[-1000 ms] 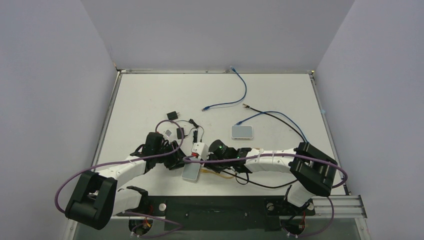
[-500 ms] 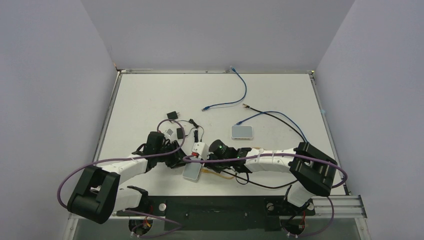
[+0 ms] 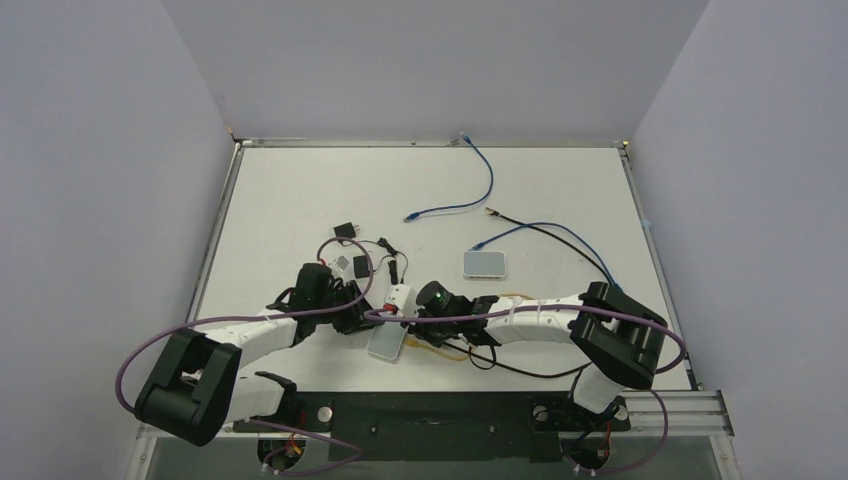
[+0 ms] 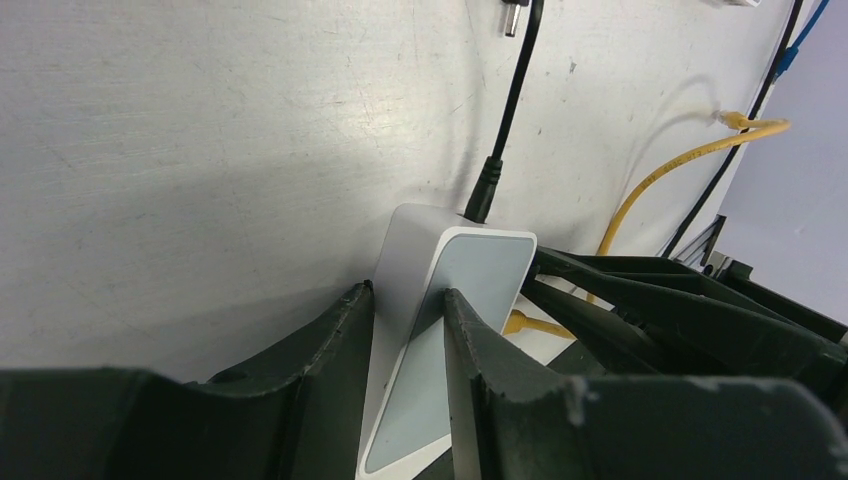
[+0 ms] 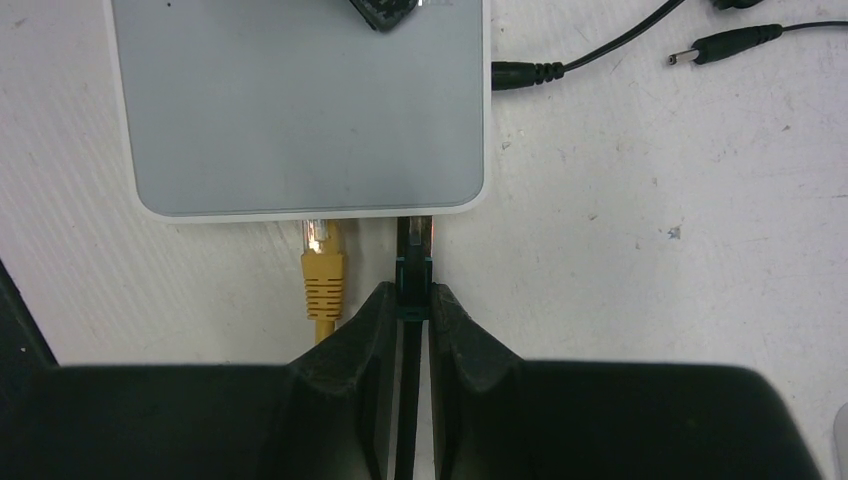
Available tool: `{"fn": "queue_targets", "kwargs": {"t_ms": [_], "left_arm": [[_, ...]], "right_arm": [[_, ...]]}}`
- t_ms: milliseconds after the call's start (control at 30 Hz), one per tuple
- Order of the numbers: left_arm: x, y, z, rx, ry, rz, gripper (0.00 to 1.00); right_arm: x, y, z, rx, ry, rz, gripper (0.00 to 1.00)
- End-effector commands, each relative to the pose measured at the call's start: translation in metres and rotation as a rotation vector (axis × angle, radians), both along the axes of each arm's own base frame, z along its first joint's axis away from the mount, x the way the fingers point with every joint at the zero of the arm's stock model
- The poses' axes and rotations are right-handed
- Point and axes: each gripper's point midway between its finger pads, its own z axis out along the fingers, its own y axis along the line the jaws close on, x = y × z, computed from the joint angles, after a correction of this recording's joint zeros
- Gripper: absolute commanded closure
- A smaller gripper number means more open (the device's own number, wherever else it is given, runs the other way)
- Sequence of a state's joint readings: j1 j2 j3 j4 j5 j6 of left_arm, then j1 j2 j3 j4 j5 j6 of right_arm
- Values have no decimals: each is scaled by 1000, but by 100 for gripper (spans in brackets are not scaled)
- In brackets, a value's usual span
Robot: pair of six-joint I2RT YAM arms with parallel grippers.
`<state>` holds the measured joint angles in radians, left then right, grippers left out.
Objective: Insert the plug into the switch port
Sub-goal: Insert the connector into the switch port.
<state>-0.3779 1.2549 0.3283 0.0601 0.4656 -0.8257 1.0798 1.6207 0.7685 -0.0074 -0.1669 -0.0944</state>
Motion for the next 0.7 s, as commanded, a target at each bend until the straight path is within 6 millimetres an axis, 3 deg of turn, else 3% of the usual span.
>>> {"fn": "queue_targets", "kwargs": {"t_ms": [0, 667], "left_arm": [[-28, -9, -13, -8, 63, -75, 74], [-52, -26, -25, -29, 99, -121, 79]], "right_arm": [[23, 60, 59, 285, -115, 8, 100], [41, 81, 87, 422, -180, 6, 100]]}}
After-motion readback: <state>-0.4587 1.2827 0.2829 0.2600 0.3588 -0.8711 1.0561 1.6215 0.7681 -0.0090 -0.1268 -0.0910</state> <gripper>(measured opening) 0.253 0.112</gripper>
